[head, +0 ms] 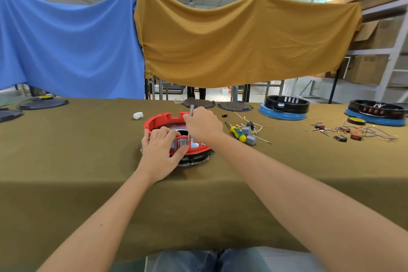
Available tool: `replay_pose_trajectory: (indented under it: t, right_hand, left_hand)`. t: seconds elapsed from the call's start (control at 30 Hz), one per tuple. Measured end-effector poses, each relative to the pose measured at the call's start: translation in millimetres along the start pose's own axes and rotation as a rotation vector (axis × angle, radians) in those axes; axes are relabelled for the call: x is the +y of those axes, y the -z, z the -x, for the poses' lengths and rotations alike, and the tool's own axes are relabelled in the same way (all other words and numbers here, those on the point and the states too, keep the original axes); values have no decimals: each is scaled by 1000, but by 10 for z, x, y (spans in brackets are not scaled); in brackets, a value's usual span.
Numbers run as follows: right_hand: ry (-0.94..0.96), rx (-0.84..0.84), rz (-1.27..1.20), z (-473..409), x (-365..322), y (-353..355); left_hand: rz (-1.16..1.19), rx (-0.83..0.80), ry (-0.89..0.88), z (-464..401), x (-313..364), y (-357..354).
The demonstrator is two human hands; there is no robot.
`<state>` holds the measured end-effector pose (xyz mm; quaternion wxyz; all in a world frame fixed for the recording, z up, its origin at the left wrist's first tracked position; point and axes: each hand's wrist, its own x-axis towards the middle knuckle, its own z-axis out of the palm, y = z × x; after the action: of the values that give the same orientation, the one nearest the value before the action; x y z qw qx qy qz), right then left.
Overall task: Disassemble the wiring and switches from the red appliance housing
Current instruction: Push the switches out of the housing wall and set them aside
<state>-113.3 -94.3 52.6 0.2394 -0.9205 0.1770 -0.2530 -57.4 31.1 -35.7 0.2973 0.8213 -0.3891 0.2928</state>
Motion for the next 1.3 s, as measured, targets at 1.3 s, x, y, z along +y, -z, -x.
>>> replay_pose_trajectory:
  t: [1.3]
  right_hand:
    - [300, -237, -58, 101, -183, 187]
  left_hand:
    - [11, 60, 0, -2, -12, -15]
